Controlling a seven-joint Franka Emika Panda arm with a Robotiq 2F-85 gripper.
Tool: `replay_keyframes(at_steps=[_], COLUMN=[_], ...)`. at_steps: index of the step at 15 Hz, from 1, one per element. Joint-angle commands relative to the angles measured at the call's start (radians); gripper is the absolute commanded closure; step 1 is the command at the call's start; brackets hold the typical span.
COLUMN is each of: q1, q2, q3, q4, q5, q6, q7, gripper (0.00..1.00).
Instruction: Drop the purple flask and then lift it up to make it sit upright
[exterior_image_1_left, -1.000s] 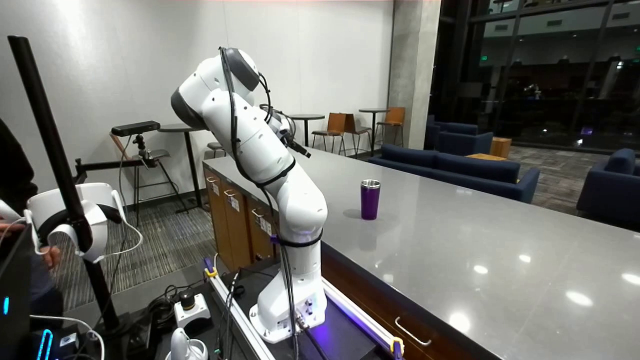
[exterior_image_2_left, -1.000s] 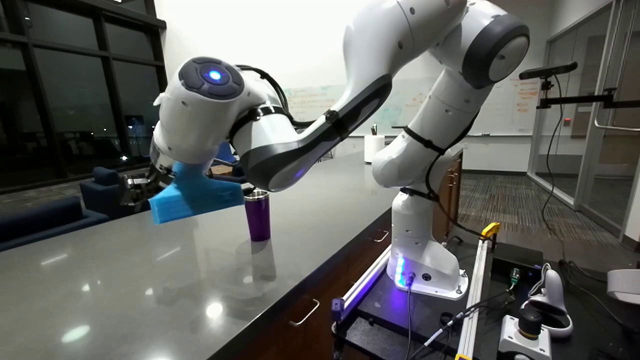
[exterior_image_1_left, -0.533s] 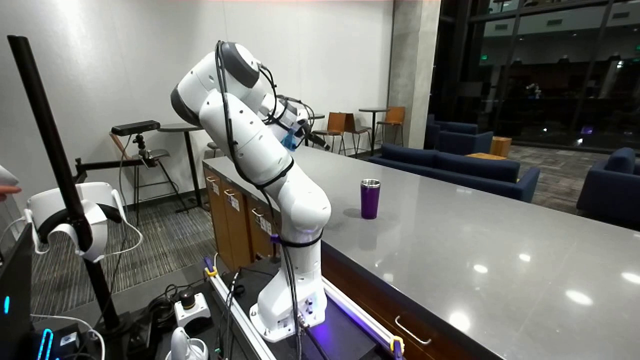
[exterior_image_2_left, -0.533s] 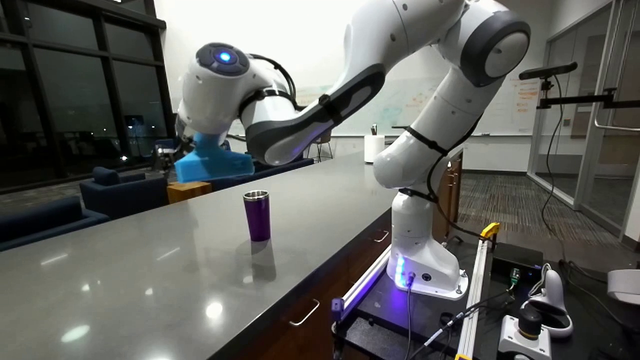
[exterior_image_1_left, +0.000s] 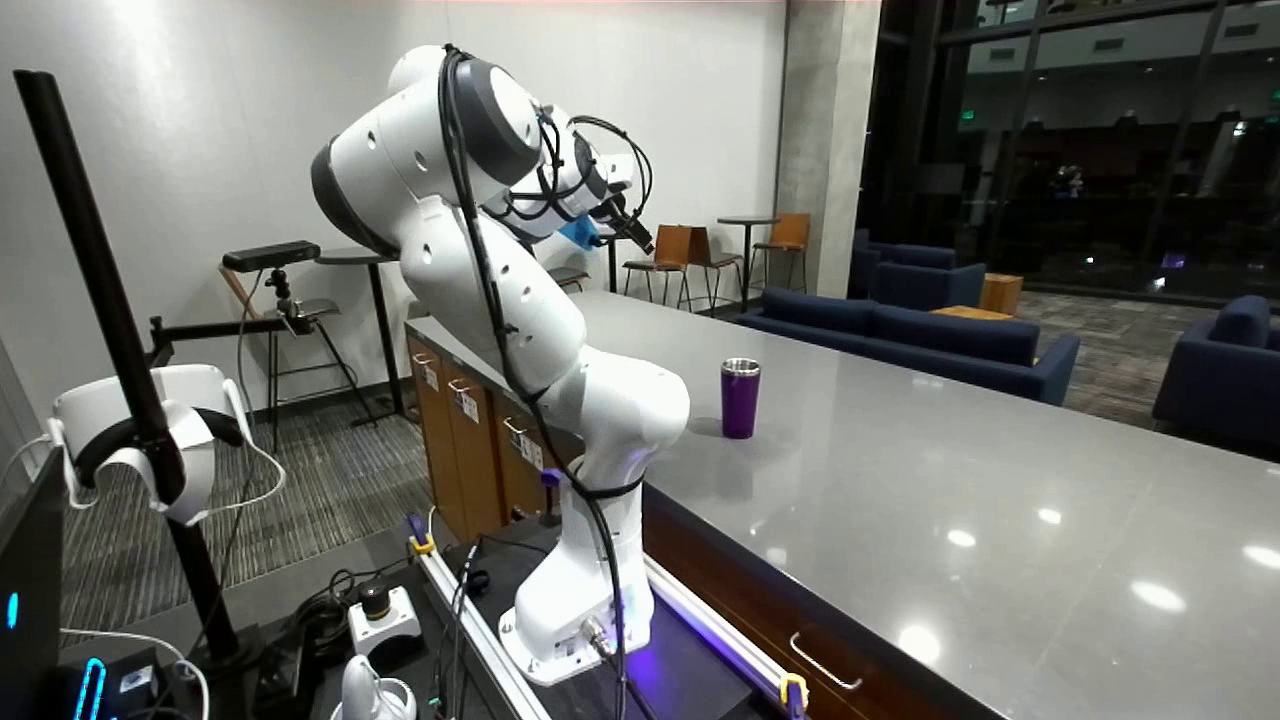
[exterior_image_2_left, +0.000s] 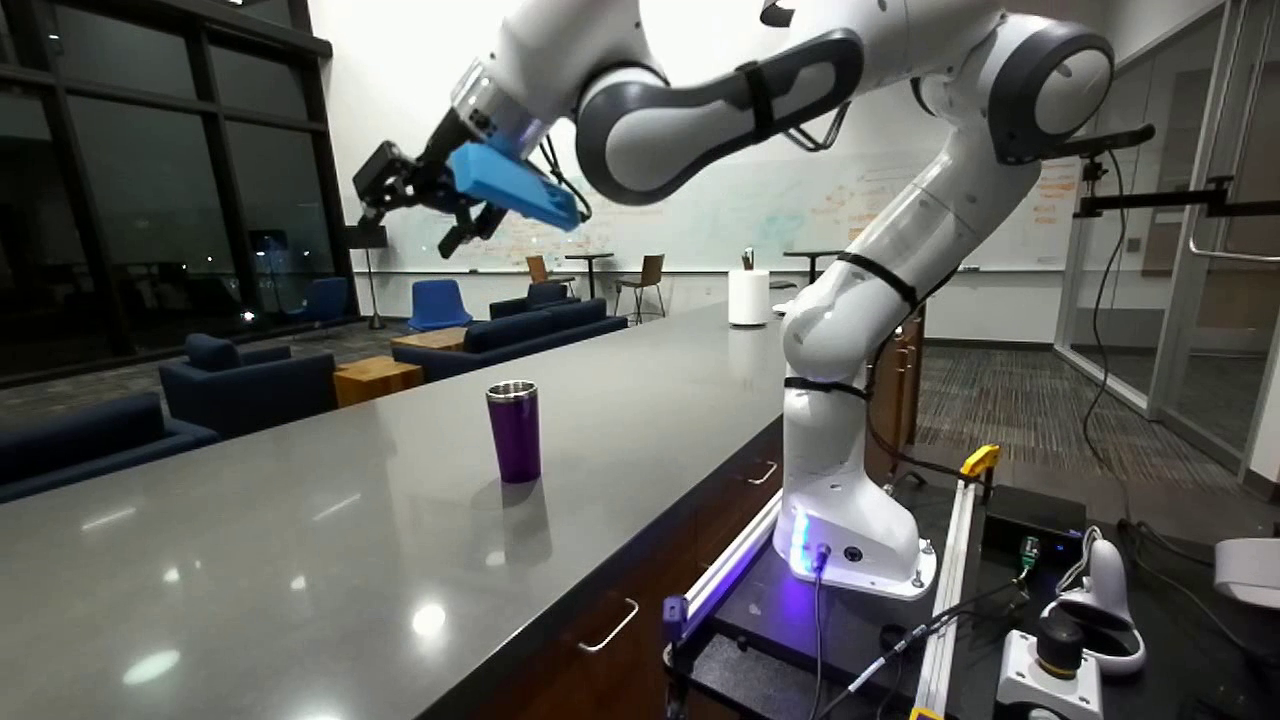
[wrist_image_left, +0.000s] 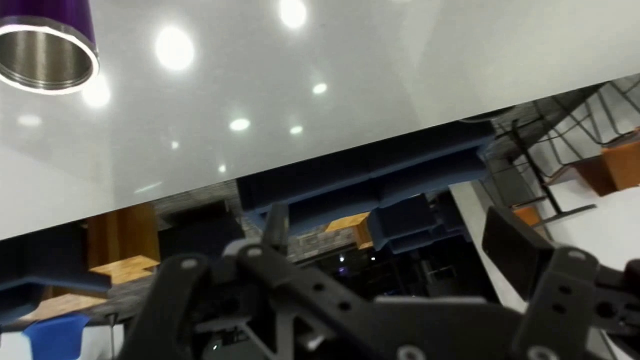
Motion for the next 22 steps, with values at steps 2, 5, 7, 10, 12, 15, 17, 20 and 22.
replay_keyframes(at_steps=[2, 5, 7, 10, 12, 15, 17, 20, 22], q1=[0.184, 0.159, 0.15, 0.122, 0.112, 0.1, 0.044, -0.047, -0.098], q2=[-0.225, -0.242, -0.216, -0.223, -0.222, -0.206, -0.153, -0.055, -0.011], q3=[-0.153, -0.149, -0.144, -0.114, -0.107, -0.108, -0.115, -0.135, -0.132], q4=[-0.084, -0.114, -0.146, -0.153, -0.15, -0.132, -0.061, 0.072, 0.126], q5=[0.15, 0.252, 0.33, 0.349, 0.346, 0.364, 0.396, 0.436, 0.436], q6=[-0.274, -0.464, -0.509, -0.503, -0.502, -0.487, -0.494, -0.574, -0.62], q7=[-0.049, -0.082, -0.079, -0.095, -0.094, -0.077, -0.018, 0.035, 0.089], gripper=[0.0, 0.0, 0.0, 0.0, 0.0, 0.0, 0.0, 0.0, 0.0])
